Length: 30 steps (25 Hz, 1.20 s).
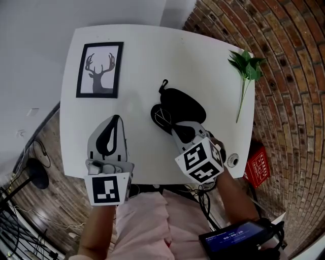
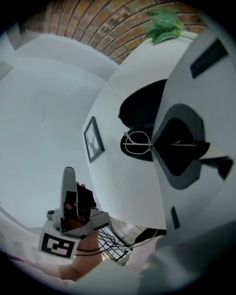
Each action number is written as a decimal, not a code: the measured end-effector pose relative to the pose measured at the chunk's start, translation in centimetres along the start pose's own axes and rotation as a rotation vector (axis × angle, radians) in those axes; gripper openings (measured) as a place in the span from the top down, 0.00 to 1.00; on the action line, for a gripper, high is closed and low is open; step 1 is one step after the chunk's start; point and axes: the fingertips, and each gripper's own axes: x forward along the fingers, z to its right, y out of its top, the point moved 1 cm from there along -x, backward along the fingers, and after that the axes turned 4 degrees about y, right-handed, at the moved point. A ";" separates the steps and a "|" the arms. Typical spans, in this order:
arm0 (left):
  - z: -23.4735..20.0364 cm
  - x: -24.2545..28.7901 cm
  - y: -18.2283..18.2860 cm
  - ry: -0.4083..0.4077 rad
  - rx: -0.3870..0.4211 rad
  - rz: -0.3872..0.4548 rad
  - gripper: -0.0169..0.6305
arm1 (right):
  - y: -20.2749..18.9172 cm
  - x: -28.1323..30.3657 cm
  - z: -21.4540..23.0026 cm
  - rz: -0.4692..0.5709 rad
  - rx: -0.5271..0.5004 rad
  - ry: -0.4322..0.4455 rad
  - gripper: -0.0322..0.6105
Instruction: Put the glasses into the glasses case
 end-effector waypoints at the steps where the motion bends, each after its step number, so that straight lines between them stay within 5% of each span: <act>1: 0.0 0.0 0.0 0.001 -0.001 -0.001 0.97 | 0.0 0.1 0.0 -0.001 0.002 0.002 0.93; 30: -0.9 0.5 -1.0 0.006 0.011 -0.036 0.97 | -0.9 1.8 -1.0 -0.012 0.000 -0.035 0.92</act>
